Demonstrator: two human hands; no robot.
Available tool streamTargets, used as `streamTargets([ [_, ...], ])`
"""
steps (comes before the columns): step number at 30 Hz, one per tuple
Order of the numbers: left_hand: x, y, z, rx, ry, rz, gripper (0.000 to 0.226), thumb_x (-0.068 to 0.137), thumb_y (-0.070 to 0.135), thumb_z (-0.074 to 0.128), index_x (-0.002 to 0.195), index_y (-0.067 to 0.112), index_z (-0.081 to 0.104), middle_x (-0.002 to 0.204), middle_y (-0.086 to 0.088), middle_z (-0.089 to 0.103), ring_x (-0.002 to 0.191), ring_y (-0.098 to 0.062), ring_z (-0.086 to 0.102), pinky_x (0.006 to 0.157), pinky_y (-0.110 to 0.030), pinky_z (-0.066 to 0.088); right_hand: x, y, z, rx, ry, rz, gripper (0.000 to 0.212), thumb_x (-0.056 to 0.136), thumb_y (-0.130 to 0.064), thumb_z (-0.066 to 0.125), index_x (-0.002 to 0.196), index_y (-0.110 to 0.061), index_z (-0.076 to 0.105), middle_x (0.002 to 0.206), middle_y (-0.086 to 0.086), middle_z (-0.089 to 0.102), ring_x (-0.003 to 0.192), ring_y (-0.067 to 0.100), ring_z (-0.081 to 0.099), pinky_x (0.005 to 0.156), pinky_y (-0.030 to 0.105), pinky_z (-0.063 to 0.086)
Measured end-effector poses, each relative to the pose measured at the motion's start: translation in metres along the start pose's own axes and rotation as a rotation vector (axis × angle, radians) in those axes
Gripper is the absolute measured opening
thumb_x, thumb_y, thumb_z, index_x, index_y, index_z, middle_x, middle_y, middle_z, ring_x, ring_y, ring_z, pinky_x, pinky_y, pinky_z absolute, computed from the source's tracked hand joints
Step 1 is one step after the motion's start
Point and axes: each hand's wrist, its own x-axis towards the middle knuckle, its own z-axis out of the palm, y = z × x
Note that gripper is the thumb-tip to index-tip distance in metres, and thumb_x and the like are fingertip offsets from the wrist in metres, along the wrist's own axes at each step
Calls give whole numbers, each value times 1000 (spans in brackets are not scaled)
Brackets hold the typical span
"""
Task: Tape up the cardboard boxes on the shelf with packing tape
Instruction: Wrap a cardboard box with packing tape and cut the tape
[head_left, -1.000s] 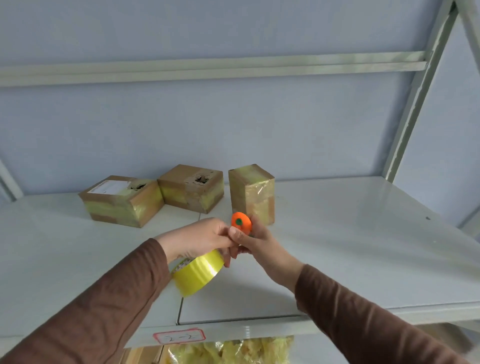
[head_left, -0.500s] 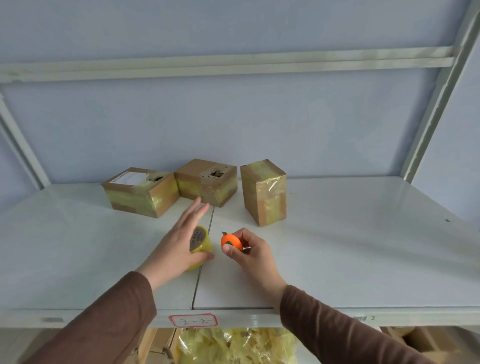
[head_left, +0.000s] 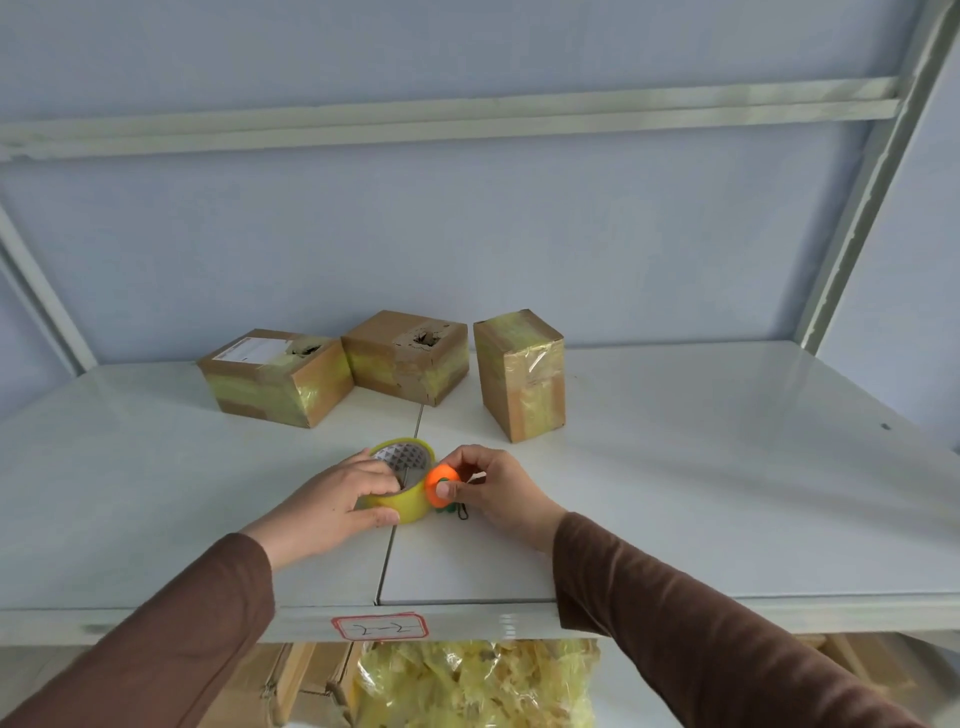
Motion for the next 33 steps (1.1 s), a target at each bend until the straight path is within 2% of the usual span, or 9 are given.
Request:
streamTargets([
  [3, 6, 4, -7, 30, -31, -65, 18, 89, 34, 79, 98, 21, 71, 100, 9, 60, 103, -4, 53, 108, -28, 35, 3, -3, -5, -38, 22, 8, 34, 87, -9, 80, 117, -10, 66, 93, 2, 65, 83, 12, 57, 83, 33, 53],
  [6, 10, 14, -15, 23, -52, -203, 55, 78, 56, 82, 123, 42, 55, 121, 19, 55, 115, 2, 51, 101, -27, 42, 2, -12, -26, -167, 126, -117, 35, 87, -21, 82, 118, -20, 65, 101, -6, 66, 91, 11, 60, 84, 31, 53],
  [9, 29, 34, -22, -64, 72, -179, 69, 76, 63, 79, 134, 47, 45, 131, 22, 55, 125, 7, 48, 106, -27, 39, 5, -22, -59, -313, 455, -346, 16, 92, -22, 73, 107, -22, 68, 100, -9, 61, 92, 12, 57, 81, 32, 51],
  [12, 65, 53, -21, -175, 145, -131, 65, 86, 47, 78, 140, 42, 44, 138, 15, 56, 129, 4, 50, 113, -32, 39, 17, -22, -93, -276, 696, -266, 26, 99, -22, 62, 124, -22, 59, 121, -8, 55, 112, 14, 53, 94, 36, 49],
  [16, 118, 77, -14, -466, 145, -184, 77, 93, 54, 68, 156, 43, 26, 159, 9, 33, 132, -1, 50, 109, -33, 39, 30, -22, -123, 104, 452, 41, 50, 108, -35, 48, 156, -32, 33, 153, 1, 45, 139, 17, 45, 104, 29, 37],
  [21, 152, 99, 3, -722, 235, -222, 69, 97, 67, 49, 158, 49, 23, 168, 12, 20, 152, -10, 27, 123, -44, 30, 20, -21, -118, 25, 374, -74, 38, 110, -36, 44, 146, -30, 51, 133, 0, 66, 121, 12, 63, 105, 29, 48],
  [24, 154, 106, 11, -669, 384, -204, 58, 97, 67, 47, 147, 39, 45, 145, 7, 47, 137, -13, 46, 113, -39, 42, 8, -17, -113, -76, 475, -107, 33, 106, -48, 46, 133, -33, 57, 126, -2, 59, 102, 9, 66, 97, 39, 55],
  [28, 154, 113, 19, -426, 457, -148, 43, 101, 53, 54, 140, 35, 51, 132, 2, 52, 117, -11, 53, 98, -28, 44, 2, -20, -109, -227, 572, -131, 27, 102, -53, 52, 118, -31, 55, 121, -7, 51, 80, 3, 62, 78, 32, 52],
  [33, 153, 111, 23, -244, 480, -120, 44, 101, 52, 53, 141, 37, 45, 126, 0, 50, 101, -15, 56, 91, -35, 50, 3, -23, -107, -503, 636, -116, 37, 98, -54, 59, 120, -27, 47, 123, -9, 54, 87, 16, 63, 74, 39, 55],
])
